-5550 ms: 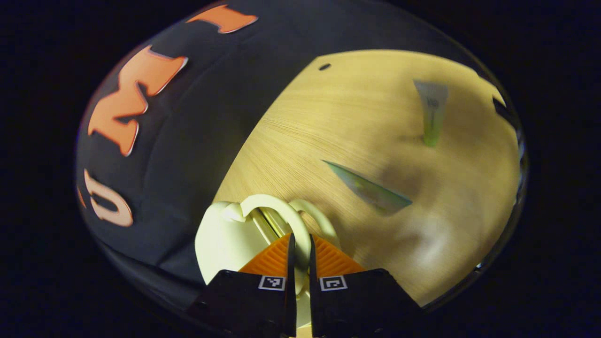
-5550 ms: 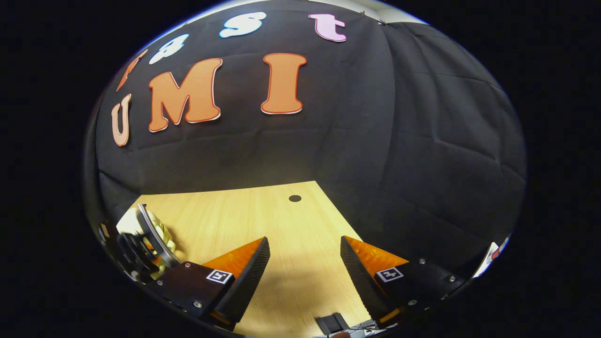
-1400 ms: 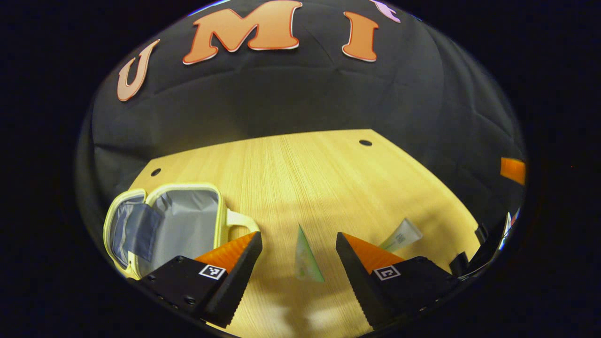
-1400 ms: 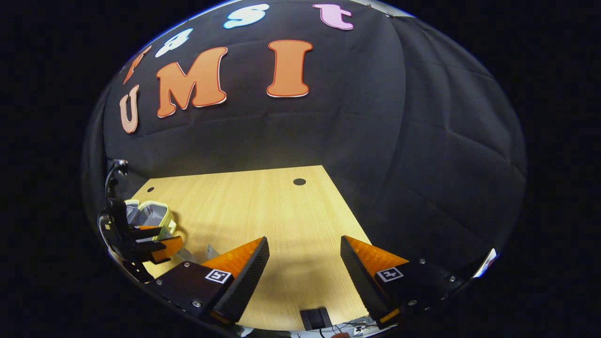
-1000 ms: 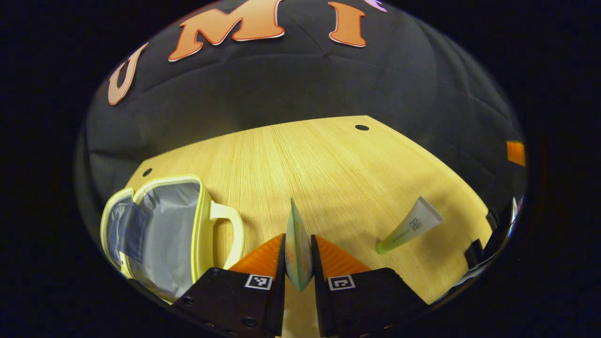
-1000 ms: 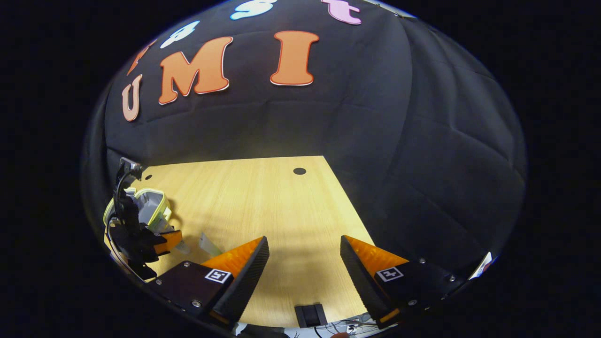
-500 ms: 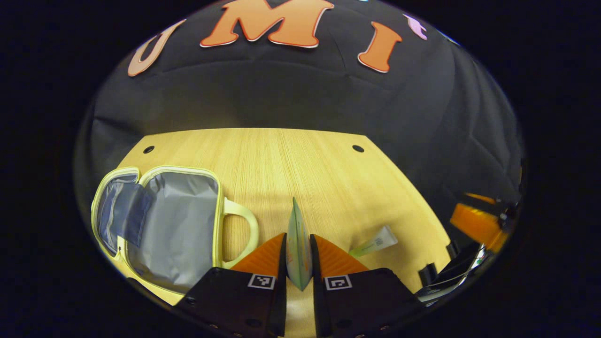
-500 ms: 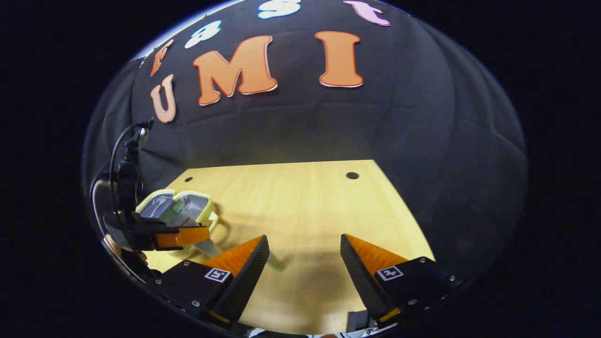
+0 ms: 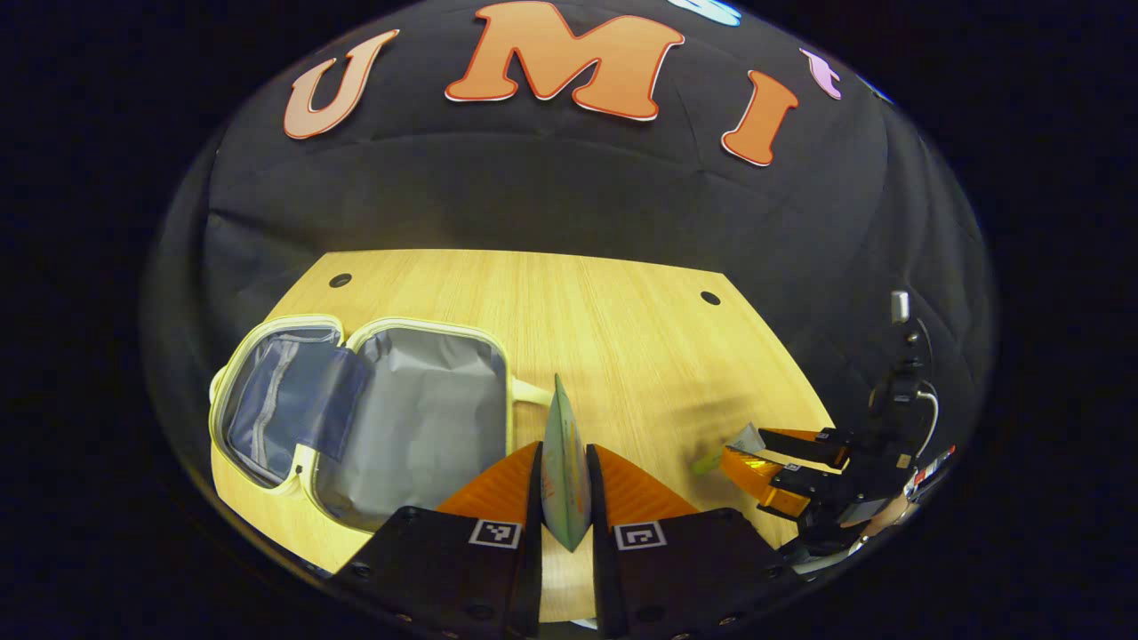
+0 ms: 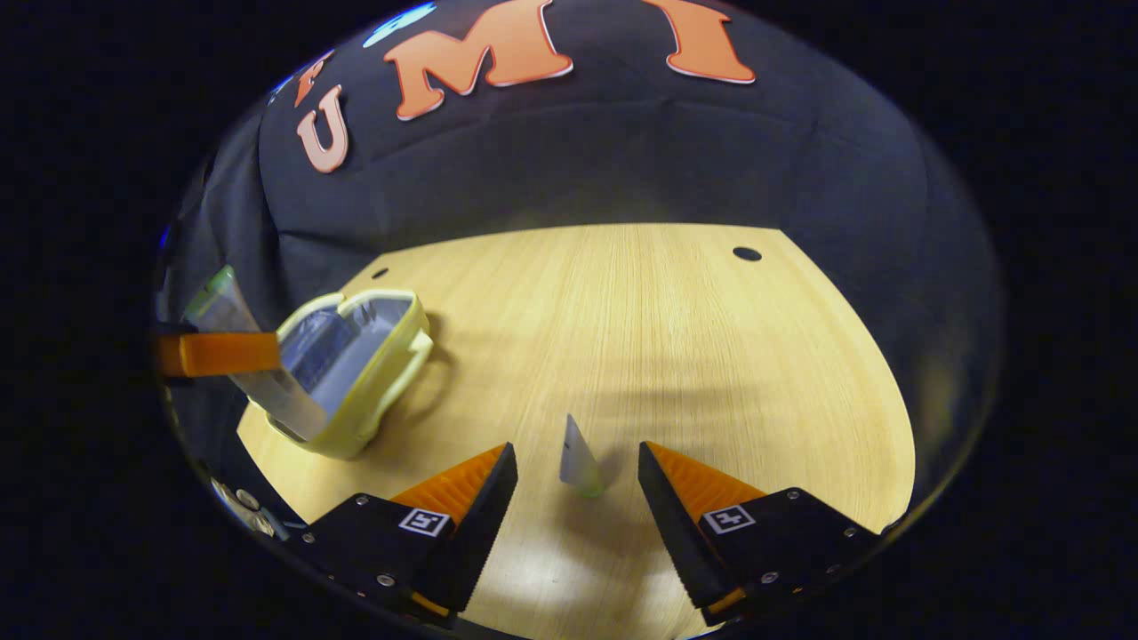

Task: First open the suitcase, pack the skin care products into it, and then close the suitcase.

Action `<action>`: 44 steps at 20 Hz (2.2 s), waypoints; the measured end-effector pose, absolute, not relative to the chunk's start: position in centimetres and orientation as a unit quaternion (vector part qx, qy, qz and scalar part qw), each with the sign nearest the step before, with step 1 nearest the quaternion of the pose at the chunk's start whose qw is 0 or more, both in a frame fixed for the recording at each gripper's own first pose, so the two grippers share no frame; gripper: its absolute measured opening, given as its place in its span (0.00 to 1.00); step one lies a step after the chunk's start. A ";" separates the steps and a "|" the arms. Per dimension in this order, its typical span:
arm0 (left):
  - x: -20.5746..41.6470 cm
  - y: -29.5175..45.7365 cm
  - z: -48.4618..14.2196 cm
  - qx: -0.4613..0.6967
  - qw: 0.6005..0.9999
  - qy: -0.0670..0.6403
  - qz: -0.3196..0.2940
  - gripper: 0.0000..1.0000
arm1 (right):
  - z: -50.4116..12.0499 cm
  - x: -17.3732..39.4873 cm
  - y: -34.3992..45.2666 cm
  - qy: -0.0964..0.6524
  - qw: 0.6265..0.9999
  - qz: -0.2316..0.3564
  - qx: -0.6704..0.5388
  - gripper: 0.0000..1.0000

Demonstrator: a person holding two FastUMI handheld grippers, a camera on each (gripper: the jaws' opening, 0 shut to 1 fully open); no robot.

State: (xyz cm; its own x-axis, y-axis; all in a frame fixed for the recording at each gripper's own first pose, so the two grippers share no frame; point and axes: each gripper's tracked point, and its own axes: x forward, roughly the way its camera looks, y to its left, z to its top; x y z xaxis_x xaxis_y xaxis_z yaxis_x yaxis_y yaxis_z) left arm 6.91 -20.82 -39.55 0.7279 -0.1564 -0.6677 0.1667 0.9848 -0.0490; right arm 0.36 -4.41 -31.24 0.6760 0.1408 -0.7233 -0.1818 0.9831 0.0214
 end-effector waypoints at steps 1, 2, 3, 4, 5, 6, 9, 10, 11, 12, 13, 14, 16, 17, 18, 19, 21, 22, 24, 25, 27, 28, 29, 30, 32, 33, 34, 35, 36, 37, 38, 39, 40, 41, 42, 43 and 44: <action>6.7 -20.3 -39.5 0.010 0.929 0.361 -0.085 0.24 | -32.0 0.5 -4.5 0.400 0.912 0.086 -0.030 0.86; 6.7 -20.0 -39.5 0.010 0.928 0.363 -0.083 0.24 | -32.6 0.6 -4.6 0.407 0.909 0.084 -0.033 0.77; 6.5 -19.5 -39.6 0.009 0.927 0.365 -0.083 0.24 | -33.0 0.7 -4.7 0.415 0.906 0.083 -0.036 0.71; 6.4 -19.4 -39.7 0.006 0.926 0.368 -0.083 0.24 | -33.4 0.6 -4.7 0.421 0.903 0.082 -0.037 0.62; 6.4 -19.3 -39.9 0.004 0.925 0.371 -0.085 0.24 | -33.6 0.7 -4.6 0.425 0.900 0.083 -0.035 0.59; 6.3 -19.1 -40.0 0.002 0.923 0.374 -0.085 0.24 | -33.9 0.7 -4.5 0.431 0.898 0.084 -0.035 0.60; 6.3 -18.8 -40.2 0.001 0.921 0.380 -0.090 0.24 | -35.1 0.9 -4.6 0.447 0.889 0.084 -0.048 0.45; 6.3 -18.7 -40.2 0.003 0.920 0.382 -0.092 0.24 | -34.7 0.7 -4.6 0.448 0.888 0.086 -0.052 0.32; 6.3 -18.5 -40.1 0.005 0.918 0.384 -0.094 0.24 | -34.7 0.7 -4.7 0.453 0.886 0.084 -0.055 0.31; 6.3 -18.3 -39.9 0.005 0.917 0.388 -0.097 0.24 | -34.3 0.6 -4.7 0.458 0.884 0.082 -0.051 0.29; 6.2 -18.1 -39.7 0.003 0.914 0.392 -0.102 0.24 | -33.8 0.4 -4.3 0.461 0.882 0.085 -0.042 0.33; 6.2 -17.7 -39.2 0.001 0.911 0.398 -0.108 0.24 | -33.0 0.1 -3.9 0.462 0.882 0.087 -0.031 0.28; 6.0 -16.2 -38.4 0.007 0.899 0.423 -0.115 0.24 | -31.7 -0.5 -3.0 0.465 0.880 0.097 -0.013 0.28; 6.3 -15.1 -37.9 0.018 0.893 0.433 -0.117 0.24 | -30.9 -0.9 -2.3 0.463 0.880 0.104 -0.003 0.28; 6.8 -13.7 -37.4 0.033 0.889 0.442 -0.114 0.24 | -30.1 -1.2 -1.5 0.462 0.880 0.113 0.006 0.28; 7.2 -12.3 -37.1 0.050 0.883 0.452 -0.113 0.22 | -29.4 -1.4 -0.9 0.460 0.880 0.118 0.015 0.28; 7.8 -10.5 -37.1 0.071 0.864 0.484 -0.117 0.24 | -28.4 -1.8 -0.1 0.459 0.879 0.123 0.033 0.28; 8.0 -9.9 -37.5 0.076 0.852 0.503 -0.124 0.24 | -28.0 -1.9 0.3 0.457 0.880 0.122 0.041 0.28; 8.4 -8.5 -39.8 0.087 0.817 0.553 -0.137 0.24 | -27.6 -2.2 0.5 0.456 0.880 0.120 0.049 0.28; 8.3 -7.8 -41.0 0.091 0.798 0.579 -0.142 0.24 | -27.5 -2.3 0.5 0.456 0.881 0.117 0.050 0.28; 8.4 -6.1 -43.4 0.097 0.760 0.630 -0.129 0.24 | -27.4 -2.9 0.5 0.459 0.880 0.113 0.056 0.28; 8.8 -5.2 -44.6 0.104 0.746 0.647 -0.122 0.24 | -27.5 -3.3 0.6 0.462 0.878 0.111 0.060 0.28; 9.1 -4.2 -45.9 0.112 0.734 0.660 -0.112 0.23 | -27.6 -3.5 0.5 0.465 0.877 0.107 0.063 0.23; 9.5 -3.2 -47.3 0.119 0.726 0.669 -0.104 0.24 | -27.9 -3.8 0.6 0.469 0.875 0.104 0.065 0.23; 10.2 -2.0 -49.2 0.124 0.721 0.675 -0.091 0.24 | -28.3 -4.3 0.4 0.474 0.873 0.095 0.066 0.23; 10.7 -2.0 -49.6 0.124 0.721 0.676 -0.089 0.24 | -28.6 -4.4 0.2 0.477 0.871 0.091 0.066 0.23; 11.1 -2.0 -50.0 0.122 0.721 0.676 -0.086 0.24 | -28.8 -4.6 0.2 0.479 0.871 0.087 0.065 0.28; 11.3 -1.9 -50.2 0.123 0.721 0.676 -0.088 0.24 | -28.7 -4.7 -0.1 0.481 0.870 0.083 0.064 0.28; 11.7 -1.9 -50.6 0.126 0.720 0.676 -0.088 0.24 | -28.6 -4.7 -0.4 0.481 0.871 0.079 0.064 0.23; 11.9 -1.8 -50.6 0.129 0.720 0.676 -0.088 0.24 | -28.4 -4.6 -0.5 0.481 0.871 0.077 0.065 0.28; 12.2 -1.7 -50.7 0.131 0.723 0.673 -0.084 0.25 | -28.4 -4.6 -0.4 0.481 0.871 0.074 0.067 0.28; 12.5 -1.6 -50.8 0.131 0.728 0.668 -0.080 0.27 | -28.2 -4.4 -0.4 0.480 0.871 0.071 0.069 0.23; 12.8 -1.6 -50.5 0.129 0.733 0.663 -0.082 0.51 | -28.2 -4.4 -0.4 0.480 0.872 0.067 0.070 0.28; 13.0 -1.5 -50.3 0.133 0.737 0.657 -0.084 0.75 | -28.1 -4.2 -0.2 0.479 0.872 0.065 0.070 0.28; 12.8 -1.1 -49.9 0.140 0.740 0.652 -0.088 0.99 | -27.9 -4.2 -0.2 0.478 0.873 0.065 0.066 0.23; 13.1 -1.1 -49.7 0.142 0.746 0.644 -0.090 0.98 | -27.8 -4.0 0.1 0.478 0.874 0.065 0.062 0.23; 13.0 -1.1 -49.3 0.140 0.752 0.638 -0.092 0.97 | -27.5 -3.9 0.4 0.479 0.873 0.067 0.058 0.28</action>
